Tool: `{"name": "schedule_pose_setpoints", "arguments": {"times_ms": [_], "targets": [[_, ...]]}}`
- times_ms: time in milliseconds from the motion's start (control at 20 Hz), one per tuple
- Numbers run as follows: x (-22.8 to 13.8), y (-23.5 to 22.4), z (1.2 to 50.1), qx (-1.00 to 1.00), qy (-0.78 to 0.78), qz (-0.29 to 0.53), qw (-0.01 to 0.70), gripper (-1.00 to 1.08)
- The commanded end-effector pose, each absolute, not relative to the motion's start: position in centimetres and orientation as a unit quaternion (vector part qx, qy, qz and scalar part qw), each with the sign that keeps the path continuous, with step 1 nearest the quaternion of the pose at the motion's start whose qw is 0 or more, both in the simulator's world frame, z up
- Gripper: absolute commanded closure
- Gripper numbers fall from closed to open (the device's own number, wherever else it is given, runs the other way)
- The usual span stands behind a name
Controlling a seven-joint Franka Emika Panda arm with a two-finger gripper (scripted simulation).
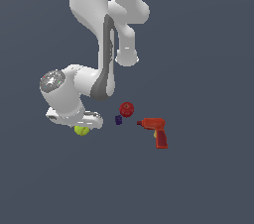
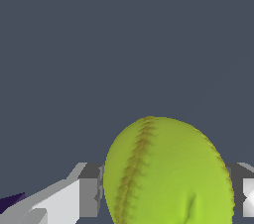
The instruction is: Pick up a designated object from a clutter of objects.
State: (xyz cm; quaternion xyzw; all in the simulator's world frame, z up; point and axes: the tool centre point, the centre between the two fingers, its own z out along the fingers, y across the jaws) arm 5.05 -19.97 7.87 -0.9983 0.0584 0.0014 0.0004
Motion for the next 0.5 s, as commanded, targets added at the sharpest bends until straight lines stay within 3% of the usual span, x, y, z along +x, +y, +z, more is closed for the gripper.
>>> {"name": "schedule_pose_setpoints", "arguments": {"times_ms": [0, 450], "targets": [[4.4, -18.5, 9.3, -0.998, 0.058, 0.000, 0.000, 1.08], [1.3, -11.8, 15.1, -0.998, 0.058, 0.000, 0.000, 1.08]]}}
